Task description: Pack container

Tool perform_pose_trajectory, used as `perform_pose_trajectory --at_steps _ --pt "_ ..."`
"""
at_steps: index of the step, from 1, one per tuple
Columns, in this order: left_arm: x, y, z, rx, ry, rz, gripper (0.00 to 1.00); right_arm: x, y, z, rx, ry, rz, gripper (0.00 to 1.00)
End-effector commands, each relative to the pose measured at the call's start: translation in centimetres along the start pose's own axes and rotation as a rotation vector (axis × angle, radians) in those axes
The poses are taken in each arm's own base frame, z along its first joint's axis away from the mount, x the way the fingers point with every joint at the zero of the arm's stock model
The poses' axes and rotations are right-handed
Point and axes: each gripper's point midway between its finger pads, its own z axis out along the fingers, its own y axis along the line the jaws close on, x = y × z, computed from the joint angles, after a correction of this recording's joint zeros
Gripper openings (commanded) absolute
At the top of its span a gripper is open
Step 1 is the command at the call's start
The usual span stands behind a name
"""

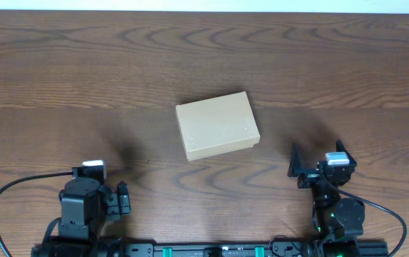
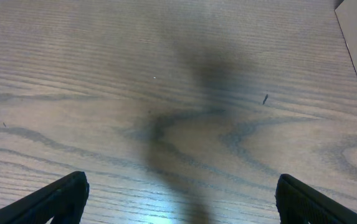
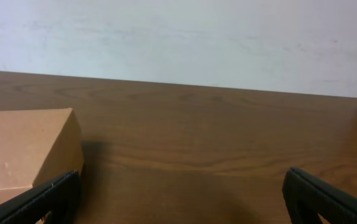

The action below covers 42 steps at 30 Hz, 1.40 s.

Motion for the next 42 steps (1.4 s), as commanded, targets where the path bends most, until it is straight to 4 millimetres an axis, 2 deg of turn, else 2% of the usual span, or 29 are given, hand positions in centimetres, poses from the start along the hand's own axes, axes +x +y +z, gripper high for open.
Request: perform_pose_trajectory --at_steps 1,19,26,30,35,42 --pt "0.2 0.1 0.1 -0.01 0.007 0.011 0.95 0.1 0.0 0.0 0.0 -0.001 -0.014 0.99" --pt "0.0 0.2 0.0 -0.008 -0.011 0.006 0.95 0.1 0.0 0.0 0.0 -0.001 -0.014 0.99" --pt "-6.8 -0.4 -1.4 0.03 -0.435 0.004 0.95 0.1 0.0 0.0 0.0 -0.002 -0.014 0.99" --pt "-9.1 -0.2 -1.3 0.009 -0.648 -0.019 0.95 0.1 0.0 0.0 0.0 -0.002 -0.014 0.99" --pt "-10.2 -0.3 -0.1 0.02 -0.84 -0.062 0.95 0.1 0.0 0.0 0.0 -0.002 -0.014 0.99" --pt "-9.2 -0.6 1.9 0.025 -0.837 -0.059 0.95 0.1 0.0 0.0 0.0 -0.002 -0.014 0.99"
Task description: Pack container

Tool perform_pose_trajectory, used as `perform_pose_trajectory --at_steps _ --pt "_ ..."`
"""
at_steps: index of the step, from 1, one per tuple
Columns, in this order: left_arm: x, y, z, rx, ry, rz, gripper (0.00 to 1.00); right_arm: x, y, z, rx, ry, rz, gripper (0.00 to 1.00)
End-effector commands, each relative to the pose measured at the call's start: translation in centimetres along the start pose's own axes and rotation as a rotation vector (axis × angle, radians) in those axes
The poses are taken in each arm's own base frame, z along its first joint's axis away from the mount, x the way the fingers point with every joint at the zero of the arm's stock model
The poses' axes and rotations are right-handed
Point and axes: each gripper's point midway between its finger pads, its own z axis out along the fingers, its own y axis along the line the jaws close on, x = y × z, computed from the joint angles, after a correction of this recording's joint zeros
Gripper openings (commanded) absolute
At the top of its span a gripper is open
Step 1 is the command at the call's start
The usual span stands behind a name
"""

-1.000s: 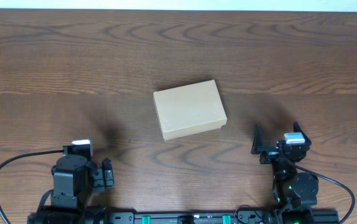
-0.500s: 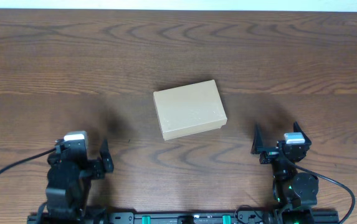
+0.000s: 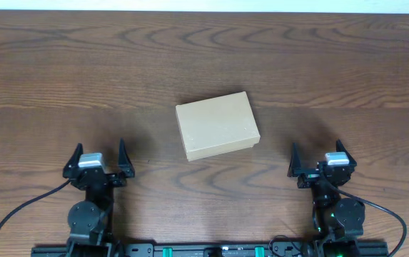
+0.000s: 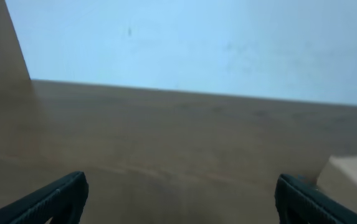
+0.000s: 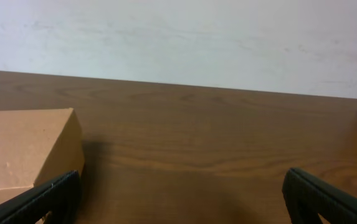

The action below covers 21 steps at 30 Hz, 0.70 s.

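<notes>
A closed tan cardboard box lies flat at the middle of the wooden table. My left gripper is at the front left, open and empty, with its fingers pointing toward the far side. In the left wrist view only a corner of the box shows, at the lower right past the open left gripper. My right gripper is at the front right, also open and empty. In the right wrist view the box lies to the left, ahead of the right gripper. The box's inside is hidden.
A pale wall rises behind the table's far edge. Black cables loop by the arm bases along the front edge.
My left arm's wrist faced down at the tabletop at the front left. Now it looks level across the table to the wall, fingers spread forward. The box and right arm have not moved.
</notes>
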Motion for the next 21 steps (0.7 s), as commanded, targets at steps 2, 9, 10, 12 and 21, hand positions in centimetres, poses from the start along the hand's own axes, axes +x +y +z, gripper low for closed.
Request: perform_pose_trajectory --at_steps 2,9,10,12,21 --pt "0.4 0.5 0.0 -0.023 0.008 0.018 0.95 0.1 -0.1 0.0 0.0 0.0 -0.012 0.99" --pt "2.8 0.0 -0.1 0.03 0.105 0.026 0.95 0.1 -0.1 0.0 0.0 0.0 -0.012 0.99" --pt "2.8 0.0 -0.1 0.03 0.105 0.026 0.95 0.1 -0.1 0.0 0.0 0.0 -0.012 0.99" --pt "2.8 -0.3 -0.1 0.042 0.107 0.025 0.95 0.1 -0.1 0.0 0.0 0.0 -0.012 0.99" --pt "2.9 -0.8 -0.1 0.076 0.111 0.017 0.95 0.1 -0.1 0.0 0.0 0.0 -0.012 0.99"
